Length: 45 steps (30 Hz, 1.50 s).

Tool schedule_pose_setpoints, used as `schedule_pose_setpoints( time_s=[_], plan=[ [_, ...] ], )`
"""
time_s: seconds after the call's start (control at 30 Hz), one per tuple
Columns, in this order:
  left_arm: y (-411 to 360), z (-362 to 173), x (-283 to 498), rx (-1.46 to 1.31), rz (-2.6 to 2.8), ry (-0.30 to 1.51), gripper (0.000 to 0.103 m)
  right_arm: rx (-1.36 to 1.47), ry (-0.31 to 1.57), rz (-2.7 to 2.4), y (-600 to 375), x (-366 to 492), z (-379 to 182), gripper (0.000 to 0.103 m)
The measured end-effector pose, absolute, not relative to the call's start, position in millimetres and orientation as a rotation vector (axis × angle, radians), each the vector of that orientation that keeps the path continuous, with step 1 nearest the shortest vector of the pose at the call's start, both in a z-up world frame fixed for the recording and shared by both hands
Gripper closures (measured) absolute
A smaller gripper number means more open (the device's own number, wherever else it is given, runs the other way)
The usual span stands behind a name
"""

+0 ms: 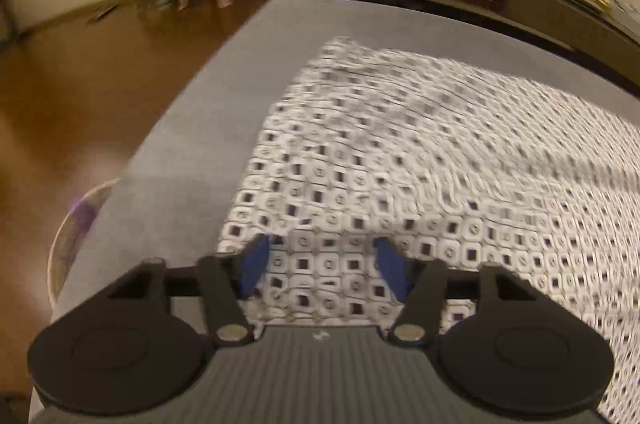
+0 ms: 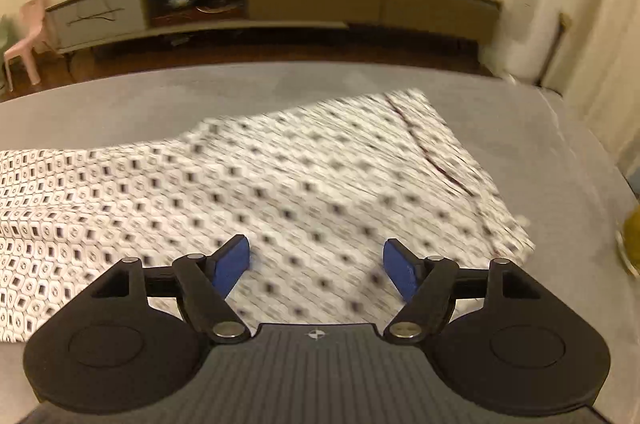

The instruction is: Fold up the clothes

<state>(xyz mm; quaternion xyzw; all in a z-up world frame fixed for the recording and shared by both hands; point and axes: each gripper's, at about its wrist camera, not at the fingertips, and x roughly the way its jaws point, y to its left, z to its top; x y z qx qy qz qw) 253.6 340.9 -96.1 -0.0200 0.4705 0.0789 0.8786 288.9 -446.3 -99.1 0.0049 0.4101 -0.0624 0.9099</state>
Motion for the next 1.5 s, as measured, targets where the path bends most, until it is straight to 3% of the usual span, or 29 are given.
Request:
schedule_pose_setpoints(
  time_s=[0.17,0.23,0.43,0.47,0.53,0.63,0.73,0.77,0.8,0.83,0.87,0.9,1.0,1.2,1.3,1.4,1.47,1.5],
  plan=[
    [323,-69,168,0.006,0.033,0.912,0.047,0.118,0.713,-0.107,-498,177,-55,0.024],
    [312,-65,131,0.027,-0.046,0.906,0.047,0.120,0.708,-0.129,-516,115,-52,0.023],
    [292,-88,76,0.126,-0.143,0.982,0.047,0.054,0.851,-0.152,-529,4,-101,0.027],
    [292,-92,75,0.145,-0.126,0.993,0.047,0.050,0.828,-0.140,-526,-1,-106,0.030],
    [295,-99,77,0.164,-0.075,0.998,0.036,0.065,0.795,-0.128,-525,1,-109,0.029],
    [302,-99,90,0.187,0.017,0.981,0.033,0.050,0.768,-0.118,-524,21,-111,0.028],
    [306,-99,109,0.211,0.134,0.957,0.019,0.052,0.739,-0.140,-530,49,-114,0.026],
    [306,-98,117,0.213,0.163,0.961,0.019,0.051,0.730,-0.163,-533,59,-116,0.026],
    [303,-97,123,0.213,0.182,0.975,0.021,0.059,0.726,-0.180,-535,67,-115,0.026],
    [300,-96,127,0.213,0.200,0.991,0.029,0.065,0.728,-0.193,-538,73,-115,0.026],
    [296,-95,127,0.210,0.209,1.005,0.046,0.063,0.744,-0.215,-537,74,-113,0.027],
    [289,-90,122,0.208,0.209,1.005,0.049,0.058,0.767,-0.245,-533,72,-109,0.029],
    [267,-75,86,0.178,0.107,0.945,0.035,0.087,0.738,-0.120,-505,24,-94,0.028],
    [234,-98,40,0.201,-0.064,0.999,0.033,-0.085,0.833,0.177,-423,-46,-103,0.021],
    [233,-105,33,0.196,-0.037,1.017,0.029,-0.096,0.862,0.186,-407,-33,-100,0.022],
    [236,-105,43,0.213,0.009,1.009,0.021,-0.086,0.888,0.182,-400,-8,-100,0.016],
    [246,-106,56,0.203,0.057,1.002,0.007,-0.072,0.888,0.160,-401,8,-101,0.014],
    [252,-106,63,0.180,0.074,1.005,0.006,-0.062,0.885,0.145,-403,16,-102,0.012]
  ],
)
